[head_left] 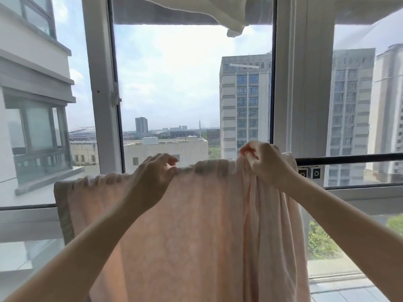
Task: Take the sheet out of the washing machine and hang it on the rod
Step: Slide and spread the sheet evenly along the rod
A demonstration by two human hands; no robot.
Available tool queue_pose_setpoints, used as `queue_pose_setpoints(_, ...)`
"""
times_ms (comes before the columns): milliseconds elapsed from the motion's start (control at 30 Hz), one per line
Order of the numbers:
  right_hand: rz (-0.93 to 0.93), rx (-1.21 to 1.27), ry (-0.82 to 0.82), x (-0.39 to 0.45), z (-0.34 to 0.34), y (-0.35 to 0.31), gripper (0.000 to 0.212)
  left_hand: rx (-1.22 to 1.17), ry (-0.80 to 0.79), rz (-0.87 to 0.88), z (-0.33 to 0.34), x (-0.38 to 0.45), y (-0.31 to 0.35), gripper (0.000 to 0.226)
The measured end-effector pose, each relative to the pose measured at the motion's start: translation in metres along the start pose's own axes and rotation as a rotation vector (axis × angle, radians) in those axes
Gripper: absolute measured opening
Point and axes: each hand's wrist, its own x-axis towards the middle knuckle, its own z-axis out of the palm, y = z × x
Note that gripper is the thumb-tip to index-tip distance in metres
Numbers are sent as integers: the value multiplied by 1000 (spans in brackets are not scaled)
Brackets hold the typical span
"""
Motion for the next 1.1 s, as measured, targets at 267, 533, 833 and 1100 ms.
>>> queue_pose_setpoints(267, -8, -114, 5, -3, 3, 20, 13, 10, -70, 132, 26, 17, 22, 6)
queue_pose_setpoints(533, 129, -124, 166, 7, 8, 41, 19, -98, 108, -13, 38, 31, 18, 8)
queue_pose_setpoints(833, 134, 7, 162, 2, -17, 86, 14, -35, 76, 37, 55, 26, 51, 6)
queue_pose_setpoints(1100, -145, 115, -103, -11, -34, 116, 18, 57, -41, 41, 85, 36, 107, 9)
